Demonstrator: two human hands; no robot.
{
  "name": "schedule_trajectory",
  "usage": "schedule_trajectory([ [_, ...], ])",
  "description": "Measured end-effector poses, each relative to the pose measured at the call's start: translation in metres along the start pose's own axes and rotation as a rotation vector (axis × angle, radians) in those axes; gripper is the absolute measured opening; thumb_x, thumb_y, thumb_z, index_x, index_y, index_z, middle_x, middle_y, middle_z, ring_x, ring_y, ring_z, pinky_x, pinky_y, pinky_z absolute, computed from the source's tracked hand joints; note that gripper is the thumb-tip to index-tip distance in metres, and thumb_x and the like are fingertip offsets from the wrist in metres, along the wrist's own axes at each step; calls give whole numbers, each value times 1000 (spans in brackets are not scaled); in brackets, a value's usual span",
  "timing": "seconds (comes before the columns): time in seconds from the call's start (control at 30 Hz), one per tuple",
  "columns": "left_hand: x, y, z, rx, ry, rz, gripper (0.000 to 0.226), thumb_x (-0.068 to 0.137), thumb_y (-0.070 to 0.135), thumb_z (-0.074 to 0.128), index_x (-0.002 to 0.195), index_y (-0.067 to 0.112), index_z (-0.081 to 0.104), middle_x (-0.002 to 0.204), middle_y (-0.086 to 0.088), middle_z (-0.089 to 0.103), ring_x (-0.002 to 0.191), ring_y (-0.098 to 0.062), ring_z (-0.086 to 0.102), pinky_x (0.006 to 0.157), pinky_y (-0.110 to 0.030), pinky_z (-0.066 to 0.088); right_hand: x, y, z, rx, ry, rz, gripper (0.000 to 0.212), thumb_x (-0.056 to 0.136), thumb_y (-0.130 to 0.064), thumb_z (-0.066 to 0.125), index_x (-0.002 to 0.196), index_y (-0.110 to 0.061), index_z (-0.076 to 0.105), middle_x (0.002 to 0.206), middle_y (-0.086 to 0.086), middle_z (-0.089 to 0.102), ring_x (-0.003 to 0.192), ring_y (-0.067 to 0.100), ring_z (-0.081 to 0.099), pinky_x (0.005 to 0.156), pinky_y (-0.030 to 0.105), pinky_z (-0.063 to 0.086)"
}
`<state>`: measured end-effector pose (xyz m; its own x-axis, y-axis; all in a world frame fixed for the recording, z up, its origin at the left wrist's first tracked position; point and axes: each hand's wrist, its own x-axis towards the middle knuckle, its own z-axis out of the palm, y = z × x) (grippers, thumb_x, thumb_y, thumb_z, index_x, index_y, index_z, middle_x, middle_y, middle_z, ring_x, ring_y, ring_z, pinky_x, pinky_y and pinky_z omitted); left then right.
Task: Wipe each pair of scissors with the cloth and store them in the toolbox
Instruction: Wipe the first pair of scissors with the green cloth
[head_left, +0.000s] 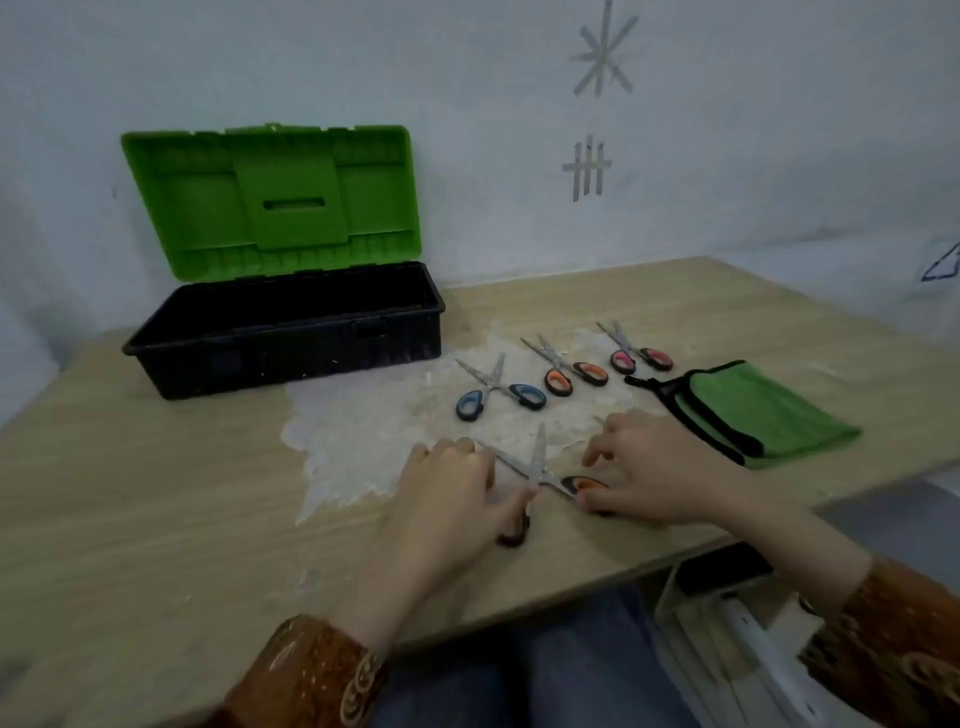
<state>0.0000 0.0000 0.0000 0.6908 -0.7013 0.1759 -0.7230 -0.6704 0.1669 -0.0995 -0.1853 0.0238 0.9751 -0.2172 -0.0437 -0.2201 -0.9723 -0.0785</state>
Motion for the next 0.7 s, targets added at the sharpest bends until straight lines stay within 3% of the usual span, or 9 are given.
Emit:
schedule_trajectory([
  [0.1,-10,7,10,118,20,14,61,77,82,31,93,29,58,97,8,52,96,-13,48,90,-35,36,-5,-2,12,-86,46,-42,46,82,-61,56,112,-27,61,106,-4,51,102,14,46,80,29,40],
  [0.2,-13,7,14,32,41,1,41,82,67,48,97,30,57,103,10,46,101,-11,46,90,-31,35,-5,-4,19,26,106,-61,38,85,-52,60,108,-23,62,102,-5,54,94,11,49,74,25,39],
  [0.27,-13,8,12,-40,83,-9,25,85,53,53,92,30,56,97,11,49,93,-10,50,84,-29,36,-3,-1,18,118,162,-49,33,84,-47,63,105,-21,63,95,-6,53,86,9,47,71,24,38],
  [0.33,-9,8,6,-266,148,-72,14,83,41,60,86,28,53,85,11,56,78,-10,54,71,-28,39,-1,0,16,210,254,-51,29,84,-44,65,100,-21,63,87,-10,49,77,6,45,65,20,34],
  [0.4,1,8,1,-646,212,-185,13,83,24,67,88,25,55,78,6,63,69,-10,59,62,-23,46,4,-1,10,304,363,-48,26,82,-44,67,95,-22,62,80,-14,46,72,2,45,60,15,32],
  [0.5,19,13,-4,-1211,429,-284,10,89,7,65,97,10,61,87,-10,69,75,-19,68,74,-26,55,15,-11,2,437,541,-37,24,80,-41,72,90,-22,62,74,-17,48,69,-3,48,61,9,36],
  [0.6,31,30,-5,-1583,550,-363,10,96,10,54,103,4,59,95,-15,72,83,-26,72,81,-31,58,27,-26,2,578,682,-18,24,76,-36,76,80,-16,63,70,-11,52,66,5,50,58,13,36],
  [0.7,37,45,1,-1726,599,-383,9,99,18,50,102,13,57,88,-10,73,78,-19,73,73,-28,59,33,-35,8,612,739,14,27,76,-38,75,78,-15,62,69,-7,52,65,9,48,56,17,33],
])
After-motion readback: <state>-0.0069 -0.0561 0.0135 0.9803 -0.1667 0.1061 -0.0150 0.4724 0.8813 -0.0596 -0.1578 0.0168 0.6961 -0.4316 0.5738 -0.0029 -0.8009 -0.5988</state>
